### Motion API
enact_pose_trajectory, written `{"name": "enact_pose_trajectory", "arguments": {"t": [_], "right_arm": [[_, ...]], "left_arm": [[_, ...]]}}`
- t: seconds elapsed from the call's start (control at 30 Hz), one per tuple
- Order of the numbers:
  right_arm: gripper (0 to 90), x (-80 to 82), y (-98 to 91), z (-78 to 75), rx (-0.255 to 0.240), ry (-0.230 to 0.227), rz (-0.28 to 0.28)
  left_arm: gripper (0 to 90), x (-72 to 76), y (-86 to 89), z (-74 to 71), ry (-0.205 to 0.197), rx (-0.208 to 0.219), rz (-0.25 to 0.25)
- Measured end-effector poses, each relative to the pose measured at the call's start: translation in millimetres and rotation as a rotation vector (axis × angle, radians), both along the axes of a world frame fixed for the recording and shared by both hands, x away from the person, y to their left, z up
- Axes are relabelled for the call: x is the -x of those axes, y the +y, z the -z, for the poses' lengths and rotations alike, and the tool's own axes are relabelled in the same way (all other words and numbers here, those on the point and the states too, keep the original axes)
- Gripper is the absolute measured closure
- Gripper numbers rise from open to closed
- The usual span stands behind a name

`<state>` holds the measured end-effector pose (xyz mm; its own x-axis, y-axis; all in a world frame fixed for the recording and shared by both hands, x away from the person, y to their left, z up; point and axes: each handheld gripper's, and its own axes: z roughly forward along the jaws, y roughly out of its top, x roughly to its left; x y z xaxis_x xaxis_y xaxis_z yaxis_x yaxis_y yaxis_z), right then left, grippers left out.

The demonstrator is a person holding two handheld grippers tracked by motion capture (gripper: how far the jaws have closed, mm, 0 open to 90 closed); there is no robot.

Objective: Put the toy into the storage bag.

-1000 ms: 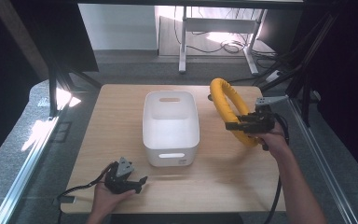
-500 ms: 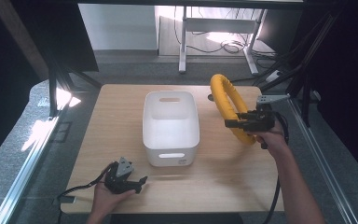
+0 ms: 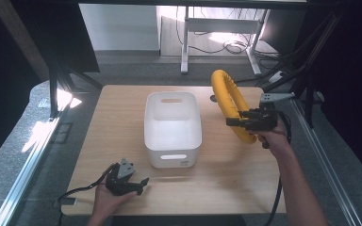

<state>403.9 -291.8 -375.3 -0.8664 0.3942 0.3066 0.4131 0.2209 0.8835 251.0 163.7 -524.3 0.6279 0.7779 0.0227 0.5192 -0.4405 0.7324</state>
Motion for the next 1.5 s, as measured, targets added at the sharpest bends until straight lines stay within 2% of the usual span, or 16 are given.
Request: {"name": "enact_pose_trajectory", "arguments": {"t": [0.43,0.7,1.5], "right_arm": [[51.2,3.8,5.3,-12.5,-0.032,-0.032,-0.011],[51.2,7.5,13.0,-25.9,-0.046,-0.06,-0.03],[51.2,10.9,38.0,-48.5,-0.077,-0.105,-0.081]], "left_arm": [[18.6,0.0,0.1,-0.3,0.0,0.0,0.001],[18.6,0.1,0.1,-0.5,0.001,0.001,0.001],[18.6,-0.2,0.0,-0.1,0.001,-0.004,0.005]]}}
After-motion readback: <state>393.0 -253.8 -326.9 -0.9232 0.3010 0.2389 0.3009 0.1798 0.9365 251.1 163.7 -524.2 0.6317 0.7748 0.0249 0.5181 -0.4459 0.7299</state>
